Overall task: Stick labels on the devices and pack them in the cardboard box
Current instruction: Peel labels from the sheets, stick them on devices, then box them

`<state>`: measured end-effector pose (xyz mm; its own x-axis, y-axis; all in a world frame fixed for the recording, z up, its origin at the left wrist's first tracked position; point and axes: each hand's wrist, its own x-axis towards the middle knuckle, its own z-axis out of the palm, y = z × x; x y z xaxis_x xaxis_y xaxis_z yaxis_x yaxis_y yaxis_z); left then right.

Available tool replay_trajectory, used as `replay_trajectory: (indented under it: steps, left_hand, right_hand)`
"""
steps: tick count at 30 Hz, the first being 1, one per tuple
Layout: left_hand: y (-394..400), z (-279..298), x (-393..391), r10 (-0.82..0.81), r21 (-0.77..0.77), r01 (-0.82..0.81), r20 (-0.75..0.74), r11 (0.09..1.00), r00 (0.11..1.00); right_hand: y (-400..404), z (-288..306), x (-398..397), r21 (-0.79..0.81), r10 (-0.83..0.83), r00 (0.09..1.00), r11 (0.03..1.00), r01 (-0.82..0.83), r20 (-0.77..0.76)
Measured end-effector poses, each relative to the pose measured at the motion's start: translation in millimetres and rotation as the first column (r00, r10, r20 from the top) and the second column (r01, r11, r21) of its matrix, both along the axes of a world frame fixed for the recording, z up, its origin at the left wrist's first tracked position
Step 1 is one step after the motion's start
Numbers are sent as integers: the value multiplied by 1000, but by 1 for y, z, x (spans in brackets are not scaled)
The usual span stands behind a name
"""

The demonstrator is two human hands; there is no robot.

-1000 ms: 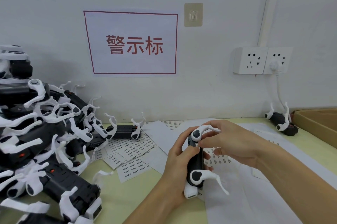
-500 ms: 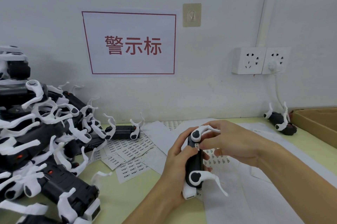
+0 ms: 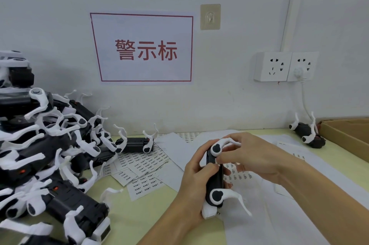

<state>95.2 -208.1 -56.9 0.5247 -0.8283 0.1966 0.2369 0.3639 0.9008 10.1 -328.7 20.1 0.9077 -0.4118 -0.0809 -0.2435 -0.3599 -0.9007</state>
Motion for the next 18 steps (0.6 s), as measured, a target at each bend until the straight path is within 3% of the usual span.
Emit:
replay_trajectory:
  steps: [6, 10, 18]
  left_hand:
    - [2, 2, -2, 29, 24, -29, 18, 999, 999]
    - [3, 5, -5, -11, 39, 9, 66, 999, 998]
    - [5, 5, -9, -29, 79, 29, 0, 996, 1000]
  right_hand:
    - [3, -2, 0, -43, -32, 999, 999, 31, -5]
    - [-7, 6, -5, -213, -58, 997, 975, 65, 41]
    - [-10, 8, -12, -271, 145, 988, 950, -154, -52]
